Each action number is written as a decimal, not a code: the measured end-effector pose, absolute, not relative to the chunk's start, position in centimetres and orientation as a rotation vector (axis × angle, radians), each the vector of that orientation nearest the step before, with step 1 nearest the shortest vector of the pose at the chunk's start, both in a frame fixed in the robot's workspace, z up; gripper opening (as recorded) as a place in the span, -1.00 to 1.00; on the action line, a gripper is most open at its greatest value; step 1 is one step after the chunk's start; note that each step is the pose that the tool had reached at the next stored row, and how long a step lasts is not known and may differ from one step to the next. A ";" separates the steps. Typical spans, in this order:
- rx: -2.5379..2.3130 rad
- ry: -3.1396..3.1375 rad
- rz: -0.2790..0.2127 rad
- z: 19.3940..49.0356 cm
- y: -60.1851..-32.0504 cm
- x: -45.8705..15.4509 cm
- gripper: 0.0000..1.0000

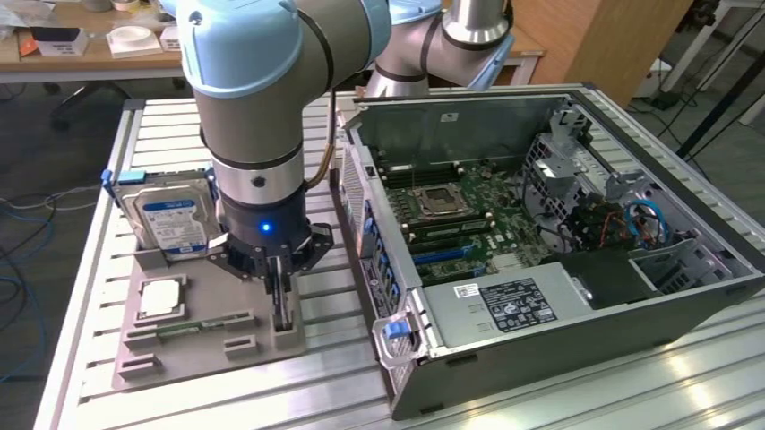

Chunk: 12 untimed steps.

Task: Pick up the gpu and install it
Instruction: 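Pick up the gpu and move the gpu toward the slot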

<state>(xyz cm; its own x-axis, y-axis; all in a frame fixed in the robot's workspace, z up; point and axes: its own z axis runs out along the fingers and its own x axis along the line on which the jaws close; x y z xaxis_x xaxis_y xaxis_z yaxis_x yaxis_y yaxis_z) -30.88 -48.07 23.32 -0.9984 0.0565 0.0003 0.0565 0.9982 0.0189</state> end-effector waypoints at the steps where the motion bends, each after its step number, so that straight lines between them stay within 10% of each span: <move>1: 0.089 3.140 0.030 23.3 -48.1 -30.9 -0.47; 12: 0.089 3.140 0.030 23.3 -48.1 -30.9 -0.47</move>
<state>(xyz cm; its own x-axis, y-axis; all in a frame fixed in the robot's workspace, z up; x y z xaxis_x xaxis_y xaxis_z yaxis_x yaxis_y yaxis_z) -30.88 -48.07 23.31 -0.9984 0.0566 0.0003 0.0566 0.9982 0.0190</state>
